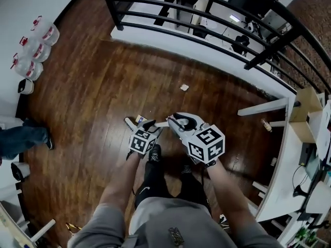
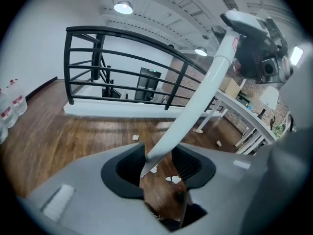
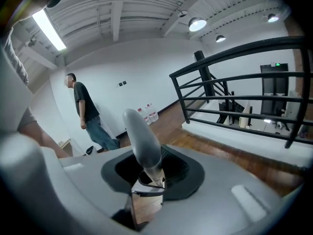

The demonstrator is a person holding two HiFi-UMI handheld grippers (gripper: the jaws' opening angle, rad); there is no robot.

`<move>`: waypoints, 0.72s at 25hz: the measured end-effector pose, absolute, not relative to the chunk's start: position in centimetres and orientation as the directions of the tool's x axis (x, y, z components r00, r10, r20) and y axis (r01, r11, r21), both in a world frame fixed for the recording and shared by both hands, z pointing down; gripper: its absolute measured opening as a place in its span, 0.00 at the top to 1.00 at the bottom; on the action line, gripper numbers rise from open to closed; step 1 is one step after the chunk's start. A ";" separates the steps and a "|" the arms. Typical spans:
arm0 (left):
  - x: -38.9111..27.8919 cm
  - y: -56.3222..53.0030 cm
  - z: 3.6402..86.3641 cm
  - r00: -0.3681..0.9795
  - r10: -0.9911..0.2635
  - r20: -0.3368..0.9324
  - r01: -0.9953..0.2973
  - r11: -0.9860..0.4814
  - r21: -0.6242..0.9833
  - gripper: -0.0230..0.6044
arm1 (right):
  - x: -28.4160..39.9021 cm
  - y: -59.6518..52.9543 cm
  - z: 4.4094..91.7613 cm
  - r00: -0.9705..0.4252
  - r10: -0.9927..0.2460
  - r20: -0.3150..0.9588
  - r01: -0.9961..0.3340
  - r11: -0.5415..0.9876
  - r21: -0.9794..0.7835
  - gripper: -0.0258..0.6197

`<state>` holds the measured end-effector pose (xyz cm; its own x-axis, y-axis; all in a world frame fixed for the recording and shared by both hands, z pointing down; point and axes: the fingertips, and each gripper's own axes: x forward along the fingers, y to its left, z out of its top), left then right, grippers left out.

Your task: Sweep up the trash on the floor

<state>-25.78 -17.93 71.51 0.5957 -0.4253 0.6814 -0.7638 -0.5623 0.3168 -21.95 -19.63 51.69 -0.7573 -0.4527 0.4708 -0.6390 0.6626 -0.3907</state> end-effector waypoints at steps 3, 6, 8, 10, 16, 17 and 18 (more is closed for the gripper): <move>-25.8 -19.5 71.7 0.656 -0.381 0.651 -0.709 -0.607 0.360 0.69 | -22.9 -21.2 51.5 -0.715 -0.498 0.490 -0.687 0.629 -0.363 0.82; -24.4 -20.6 71.6 0.708 -0.304 0.638 -0.633 -0.674 0.381 0.69 | -21.8 -22.3 51.3 -0.643 -0.561 0.522 -0.757 0.570 -0.319 0.82; -22.5 -20.9 71.5 0.738 -0.248 0.627 -0.573 -0.722 0.389 0.69 | -20.0 -22.4 51.3 -0.584 -0.611 0.535 -0.807 0.507 -0.302 0.82; -20.2 -20.8 71.4 0.760 -0.203 0.617 -0.521 -0.759 0.392 0.69 | -17.7 -22.0 51.2 -0.530 -0.650 0.544 -0.846 0.449 -0.288 0.82; -10.5 -18.2 70.8 0.795 -0.031 0.606 -0.322 -0.868 0.377 0.69 | -8.7 -18.1 50.6 -0.369 -0.744 0.558 -0.928 0.259 -0.268 0.82; -9.0 -17.4 70.7 0.794 -0.005 0.607 -0.290 -0.882 0.372 0.69 | -7.3 -17.1 50.5 -0.346 -0.752 0.561 -0.936 0.232 -0.267 0.82; -7.7 -16.5 70.6 0.792 0.020 0.610 -0.260 -0.893 0.367 0.69 | -6.1 -16.0 50.5 -0.326 -0.759 0.563 -0.941 0.207 -0.266 0.82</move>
<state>-7.66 -16.45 70.63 0.7921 0.0202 0.6101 -0.2598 -0.8932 0.3670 -6.07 -16.03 50.48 -0.3263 -0.7592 0.5631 -0.9414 0.2071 -0.2663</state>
